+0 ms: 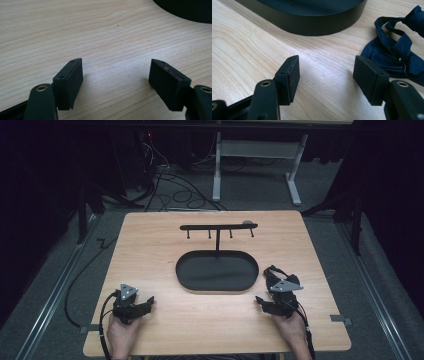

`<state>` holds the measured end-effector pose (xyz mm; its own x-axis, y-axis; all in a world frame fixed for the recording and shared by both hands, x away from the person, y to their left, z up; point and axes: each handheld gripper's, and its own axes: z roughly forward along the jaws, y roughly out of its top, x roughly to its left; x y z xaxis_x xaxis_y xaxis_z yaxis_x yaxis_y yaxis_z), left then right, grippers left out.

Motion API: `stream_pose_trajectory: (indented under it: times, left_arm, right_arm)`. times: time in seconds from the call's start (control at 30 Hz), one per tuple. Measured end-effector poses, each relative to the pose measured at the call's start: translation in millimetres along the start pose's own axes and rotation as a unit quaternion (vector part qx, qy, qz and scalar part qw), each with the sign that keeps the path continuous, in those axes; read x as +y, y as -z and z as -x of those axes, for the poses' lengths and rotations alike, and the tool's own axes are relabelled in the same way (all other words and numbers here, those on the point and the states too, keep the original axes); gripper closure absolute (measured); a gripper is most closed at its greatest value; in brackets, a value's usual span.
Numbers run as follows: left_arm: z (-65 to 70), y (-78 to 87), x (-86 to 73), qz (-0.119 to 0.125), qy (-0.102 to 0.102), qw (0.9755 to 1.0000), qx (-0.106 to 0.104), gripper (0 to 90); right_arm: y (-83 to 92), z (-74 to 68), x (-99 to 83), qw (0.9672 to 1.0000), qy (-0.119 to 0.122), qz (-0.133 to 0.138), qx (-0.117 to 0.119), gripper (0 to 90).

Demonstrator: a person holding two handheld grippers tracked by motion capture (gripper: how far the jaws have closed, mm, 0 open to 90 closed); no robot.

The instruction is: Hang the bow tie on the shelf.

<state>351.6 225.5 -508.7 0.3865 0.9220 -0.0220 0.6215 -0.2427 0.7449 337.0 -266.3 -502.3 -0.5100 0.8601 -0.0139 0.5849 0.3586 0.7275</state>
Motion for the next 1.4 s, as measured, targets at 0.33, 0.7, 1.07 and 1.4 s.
stream_pose_trajectory:
  times: [0.33, 0.7, 1.07, 1.4]
  left_arm:
    - [-0.1, 0.1, 0.1, -0.001, 0.0, 1.0, -0.001, 27.9]
    - [-0.1, 0.1, 0.1, -0.001, 0.0, 1.0, -0.001, 27.8]
    - [-0.1, 0.1, 0.1, -0.001, 0.0, 1.0, -0.001, 27.7]
    - [0.0, 0.1, 0.2, -0.001, -0.001, 1.0, 0.0, 27.7]
  right_arm:
    - [0.0, -0.1, 0.0, 1.0, -0.001, 0.0, -0.001, 39.1]
    - [-0.1, -0.1, 0.0, 1.0, -0.003, 0.0, -0.004, 39.4]
    - [-0.1, 0.0, 0.1, 1.0, -0.004, 0.0, -0.004, 39.4]
    - [5.7, 3.9, -2.1, 0.9997, -0.015, 0.017, 0.008, 44.6]
